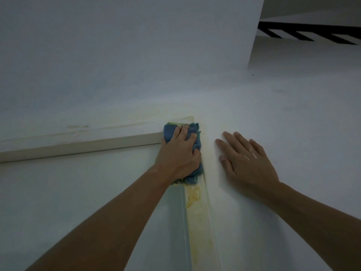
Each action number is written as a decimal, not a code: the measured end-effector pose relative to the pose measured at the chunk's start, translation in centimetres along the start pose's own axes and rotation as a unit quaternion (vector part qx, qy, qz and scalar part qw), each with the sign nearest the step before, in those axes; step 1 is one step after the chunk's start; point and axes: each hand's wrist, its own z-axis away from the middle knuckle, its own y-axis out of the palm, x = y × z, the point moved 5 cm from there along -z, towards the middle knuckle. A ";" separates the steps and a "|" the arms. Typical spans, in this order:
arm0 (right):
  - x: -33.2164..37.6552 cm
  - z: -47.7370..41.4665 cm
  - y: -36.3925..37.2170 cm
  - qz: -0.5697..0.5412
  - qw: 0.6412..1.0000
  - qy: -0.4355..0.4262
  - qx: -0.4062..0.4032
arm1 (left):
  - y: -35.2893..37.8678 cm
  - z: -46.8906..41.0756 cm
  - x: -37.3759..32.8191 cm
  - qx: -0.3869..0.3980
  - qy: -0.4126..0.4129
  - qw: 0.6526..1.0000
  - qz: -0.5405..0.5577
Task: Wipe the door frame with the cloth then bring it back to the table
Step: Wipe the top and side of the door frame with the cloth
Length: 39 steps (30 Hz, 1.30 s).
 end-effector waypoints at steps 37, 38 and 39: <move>0.7 2.3 0.0 0.006 1.000 0.004 0.016 | 0.4 -2.7 0.1 0.015 -0.094 0.993 0.067; 0.7 2.4 0.1 0.006 1.000 0.003 0.016 | 0.6 -2.4 0.0 0.008 -0.092 0.993 0.078; 0.7 2.4 0.1 0.007 1.000 0.003 0.015 | 0.8 -2.0 -0.2 0.001 -0.088 0.992 0.087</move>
